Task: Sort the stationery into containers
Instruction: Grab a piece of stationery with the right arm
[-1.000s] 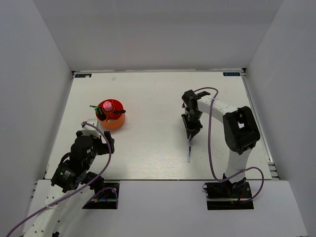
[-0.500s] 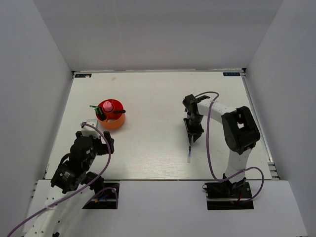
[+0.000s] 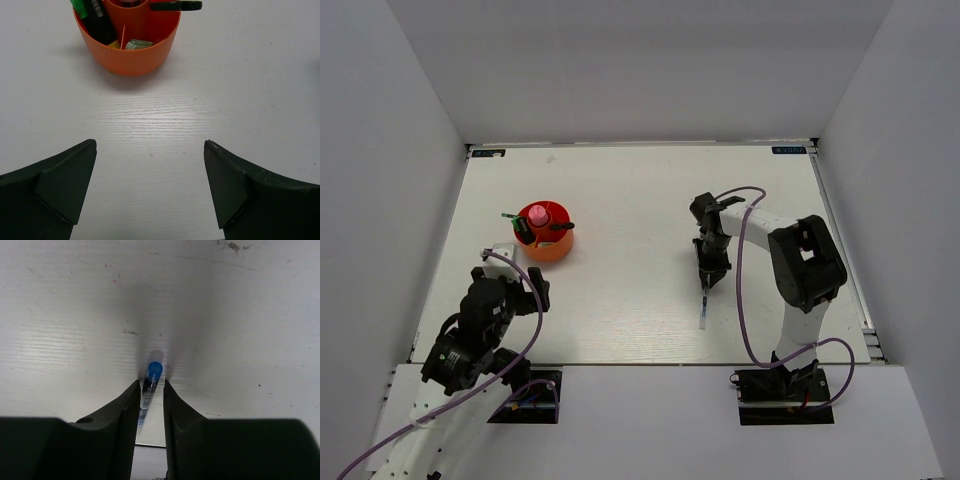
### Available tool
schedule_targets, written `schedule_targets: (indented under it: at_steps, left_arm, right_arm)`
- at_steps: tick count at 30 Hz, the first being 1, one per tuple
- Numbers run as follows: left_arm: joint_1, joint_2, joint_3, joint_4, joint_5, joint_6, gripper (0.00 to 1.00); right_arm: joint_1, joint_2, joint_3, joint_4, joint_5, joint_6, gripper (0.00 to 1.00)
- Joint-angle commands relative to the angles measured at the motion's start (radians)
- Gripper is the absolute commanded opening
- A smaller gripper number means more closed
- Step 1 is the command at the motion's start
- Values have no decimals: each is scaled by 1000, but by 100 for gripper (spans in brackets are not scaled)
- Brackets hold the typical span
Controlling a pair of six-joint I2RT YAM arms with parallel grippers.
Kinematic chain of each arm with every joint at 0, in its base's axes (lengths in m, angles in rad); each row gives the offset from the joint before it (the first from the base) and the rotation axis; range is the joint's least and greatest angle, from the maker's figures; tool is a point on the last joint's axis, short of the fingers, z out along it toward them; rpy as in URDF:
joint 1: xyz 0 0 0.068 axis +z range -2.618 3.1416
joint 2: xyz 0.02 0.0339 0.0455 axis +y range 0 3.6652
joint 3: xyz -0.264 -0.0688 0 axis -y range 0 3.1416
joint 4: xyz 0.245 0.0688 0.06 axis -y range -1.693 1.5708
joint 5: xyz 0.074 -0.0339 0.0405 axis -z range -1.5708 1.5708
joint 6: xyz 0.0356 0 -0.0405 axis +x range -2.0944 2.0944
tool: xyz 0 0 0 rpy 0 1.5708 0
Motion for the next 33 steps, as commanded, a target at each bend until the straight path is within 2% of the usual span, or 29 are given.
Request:
schedule_targets:
  at_steps: [1,5,9,14,17,22,26,29,33]
  left_arm:
    - [7,-11,3,-7,-12,8,99]
    - [7,-10,3,-7,-13,7,99]
    - [8,-20,5,-11,-16,5,99]
    - [7,-28,7,-14,-24,5,99]
    - [5,-28,10,-19,-24,4,99]
    - [7,-28,14,-22,-24,2,99]
    - [5,-17,22,-22,-24,2,99]
    - [7,-2,37,-22,-22,0,99]
    - [5,18,65,-21,-24,-1,99]
  right_arm:
    - [2,-1,-29,22,26,34,28]
    - [0,-10,-63,41,62,46,28]
    - [-1,4,-66,45,77,64,22]
    - [4,18,-64,50,76,67,7]
    - [0,15,-73,70,63,72,1]
    - [-4,-19,-58,97,40,60,0]
    - [0,-51,46,113,-3,28,0]
    - [10,-42,202,103,-1,-26,0]
    - [14,-19,295,143,-38,-110,0]
